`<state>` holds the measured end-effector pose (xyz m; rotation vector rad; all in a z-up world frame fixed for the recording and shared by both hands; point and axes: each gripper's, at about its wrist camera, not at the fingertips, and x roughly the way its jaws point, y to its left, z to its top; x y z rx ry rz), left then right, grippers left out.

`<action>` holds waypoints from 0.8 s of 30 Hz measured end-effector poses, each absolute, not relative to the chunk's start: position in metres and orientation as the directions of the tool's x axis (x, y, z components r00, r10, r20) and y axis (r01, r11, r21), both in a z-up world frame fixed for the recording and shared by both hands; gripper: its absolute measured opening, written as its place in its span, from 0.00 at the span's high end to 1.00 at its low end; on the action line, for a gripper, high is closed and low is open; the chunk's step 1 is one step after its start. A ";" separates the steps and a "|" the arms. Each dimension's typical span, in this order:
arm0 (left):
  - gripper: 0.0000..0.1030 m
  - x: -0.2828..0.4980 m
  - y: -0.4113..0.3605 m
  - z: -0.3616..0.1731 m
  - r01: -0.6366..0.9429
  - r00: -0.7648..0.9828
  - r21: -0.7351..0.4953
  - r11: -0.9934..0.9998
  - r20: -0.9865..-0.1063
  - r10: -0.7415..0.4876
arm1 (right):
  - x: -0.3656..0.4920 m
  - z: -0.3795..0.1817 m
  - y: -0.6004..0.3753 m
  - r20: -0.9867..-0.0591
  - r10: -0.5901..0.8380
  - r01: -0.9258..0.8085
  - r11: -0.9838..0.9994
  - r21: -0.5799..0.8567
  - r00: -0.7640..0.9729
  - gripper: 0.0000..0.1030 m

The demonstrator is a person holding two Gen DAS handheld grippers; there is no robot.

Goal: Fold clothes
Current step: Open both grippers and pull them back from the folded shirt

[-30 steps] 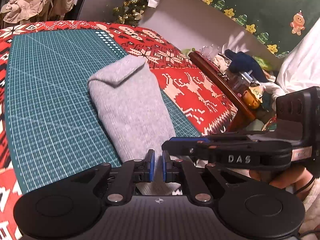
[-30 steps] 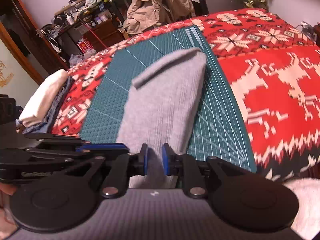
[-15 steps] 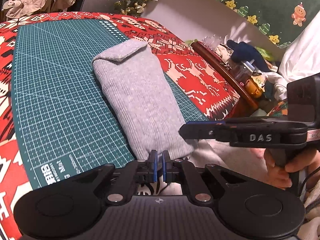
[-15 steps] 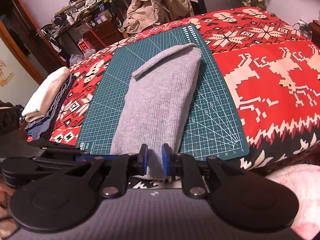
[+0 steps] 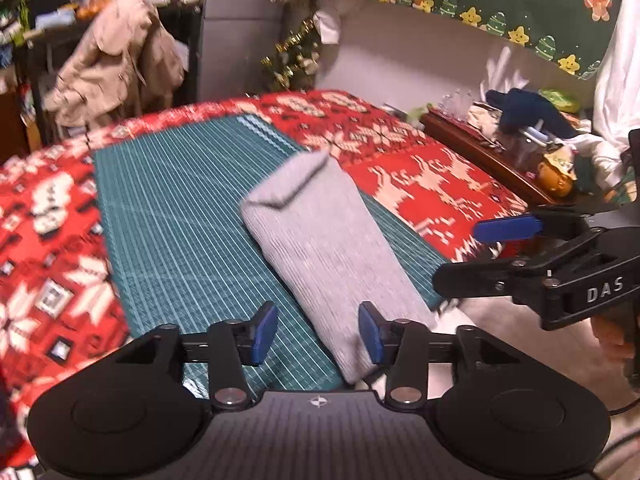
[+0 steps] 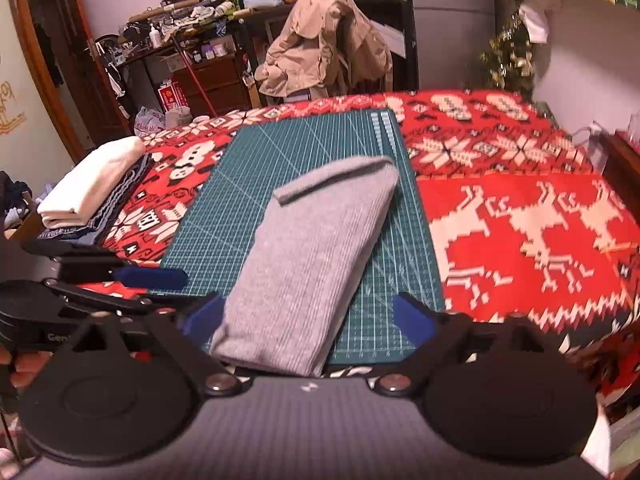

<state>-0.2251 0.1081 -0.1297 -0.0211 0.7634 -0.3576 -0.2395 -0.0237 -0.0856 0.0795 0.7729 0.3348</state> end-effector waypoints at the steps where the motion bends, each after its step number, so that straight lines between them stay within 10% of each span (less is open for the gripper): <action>1: 0.50 -0.225 0.109 -0.126 0.298 0.674 -0.137 0.945 -0.670 -0.309 | -0.239 -0.083 -0.025 -0.668 0.326 -0.266 0.944 0.194 0.669 0.01; 13: 0.12 -0.230 0.102 -0.090 0.125 0.790 0.101 0.987 -0.613 -0.037 | -0.237 -0.044 -0.026 -0.635 0.172 -0.178 0.983 0.056 0.753 0.01; 24: 0.07 -0.233 0.097 -0.078 0.127 0.847 0.190 0.973 -0.531 -0.007 | -0.228 -0.009 -0.021 -0.673 0.146 -0.275 0.957 -0.089 0.725 0.01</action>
